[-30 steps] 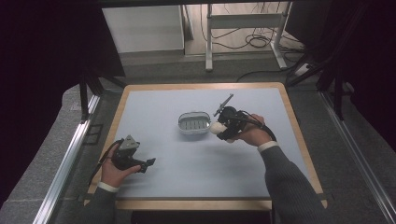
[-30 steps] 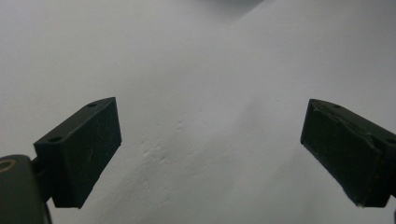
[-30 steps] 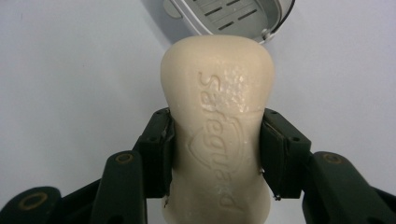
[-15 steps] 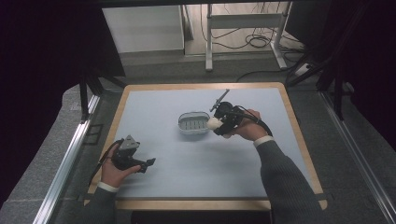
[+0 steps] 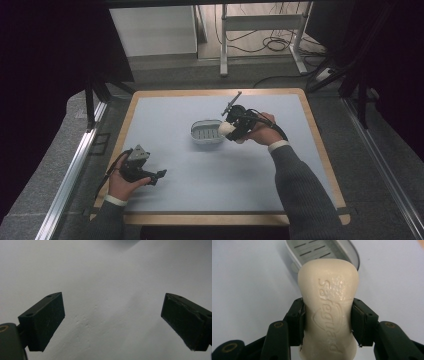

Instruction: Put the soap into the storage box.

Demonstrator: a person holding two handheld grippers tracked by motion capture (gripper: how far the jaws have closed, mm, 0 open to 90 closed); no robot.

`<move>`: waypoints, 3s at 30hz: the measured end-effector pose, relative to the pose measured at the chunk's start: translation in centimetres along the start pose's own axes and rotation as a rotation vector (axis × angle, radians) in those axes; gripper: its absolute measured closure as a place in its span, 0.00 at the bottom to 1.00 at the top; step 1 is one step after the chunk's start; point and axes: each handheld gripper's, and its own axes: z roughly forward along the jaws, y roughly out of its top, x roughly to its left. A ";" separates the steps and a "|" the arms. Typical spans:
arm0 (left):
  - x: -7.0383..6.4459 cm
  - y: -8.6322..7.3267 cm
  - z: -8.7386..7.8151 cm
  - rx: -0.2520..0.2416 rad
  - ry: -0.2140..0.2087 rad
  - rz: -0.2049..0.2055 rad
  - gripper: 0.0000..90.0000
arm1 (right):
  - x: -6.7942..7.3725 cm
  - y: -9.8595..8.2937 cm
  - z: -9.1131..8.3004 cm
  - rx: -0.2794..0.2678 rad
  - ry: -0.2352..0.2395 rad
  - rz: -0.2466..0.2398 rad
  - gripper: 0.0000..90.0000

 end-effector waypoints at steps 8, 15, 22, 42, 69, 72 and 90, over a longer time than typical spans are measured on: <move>0.0 0.0 0.1 0.002 -0.002 0.000 0.06 | -0.3 1.0 0.5 0.000 0.014 -0.028 0.55; 0.0 0.0 0.0 0.004 -0.002 0.003 0.06 | -0.6 1.9 1.2 0.007 0.022 -0.045 0.55; 0.0 0.0 0.1 0.006 -0.004 0.004 0.06 | -0.8 2.6 1.7 0.013 0.029 -0.054 0.55; 0.0 0.0 0.2 0.013 -0.007 0.009 0.06 | -1.2 5.1 4.0 0.035 0.067 -0.128 0.55; 0.0 0.0 0.1 0.011 -0.006 0.008 0.06 | -1.1 6.7 7.0 0.059 0.072 -0.248 0.55; 0.0 0.0 0.1 0.010 -0.007 0.007 0.06 | -0.9 6.7 7.3 0.075 0.066 -0.267 0.55; 0.0 0.0 0.1 0.010 -0.007 0.009 0.06 | -0.5 5.6 5.4 -0.012 0.076 -0.193 0.43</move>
